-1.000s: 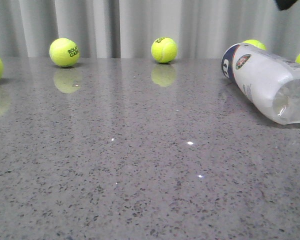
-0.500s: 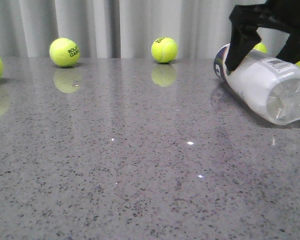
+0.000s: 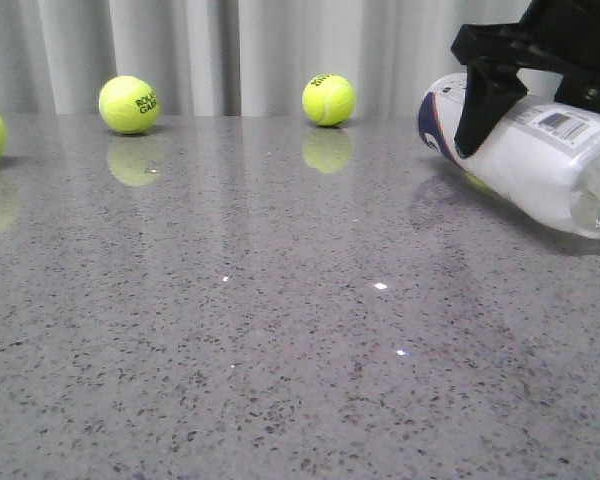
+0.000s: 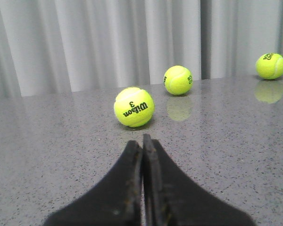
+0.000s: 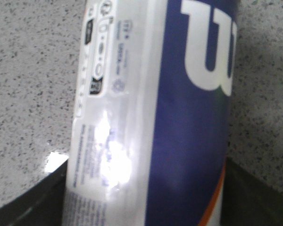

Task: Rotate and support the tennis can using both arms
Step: 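Grasp the can with the right gripper and lift it slightly, then roll the can on the table with the right gripper, turning its label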

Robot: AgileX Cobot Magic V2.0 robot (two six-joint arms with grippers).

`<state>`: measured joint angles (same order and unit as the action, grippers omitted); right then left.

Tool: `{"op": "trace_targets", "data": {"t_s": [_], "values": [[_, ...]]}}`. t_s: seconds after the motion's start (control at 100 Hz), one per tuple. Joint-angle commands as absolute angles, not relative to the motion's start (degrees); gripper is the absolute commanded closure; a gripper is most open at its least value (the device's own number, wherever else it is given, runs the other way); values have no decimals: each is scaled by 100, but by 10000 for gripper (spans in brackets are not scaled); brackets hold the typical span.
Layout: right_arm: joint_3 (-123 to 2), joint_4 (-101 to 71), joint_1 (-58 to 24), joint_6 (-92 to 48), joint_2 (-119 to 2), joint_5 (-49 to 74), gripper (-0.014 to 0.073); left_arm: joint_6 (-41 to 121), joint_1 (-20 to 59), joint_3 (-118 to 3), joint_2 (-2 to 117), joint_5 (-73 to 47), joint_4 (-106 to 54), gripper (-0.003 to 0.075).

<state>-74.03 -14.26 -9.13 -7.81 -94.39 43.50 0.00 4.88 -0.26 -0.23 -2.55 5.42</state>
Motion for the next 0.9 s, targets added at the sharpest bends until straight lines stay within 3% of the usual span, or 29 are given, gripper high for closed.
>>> {"op": "trace_targets", "data": {"t_s": [0.0, 0.16, 0.33, 0.54, 0.89], "values": [[-7880, -1478, -924, -953, -9199, 4517, 333, -58, 475, 251, -242, 215, 498, 741], [-8643, -1478, -1153, -1566, -9199, 5130, 337, -58, 475, 251, -242, 215, 498, 741], [-9214, -1478, -1717, -3429, -9199, 5543, 337, -58, 475, 251, -242, 215, 498, 741], [-9240, -1478, -2316, -5375, -9311, 5409, 337, -58, 475, 251, -242, 215, 498, 741], [-9240, -1499, -2759, -6836, -9852, 5426, 335, -58, 475, 251, -242, 215, 498, 741]]}}
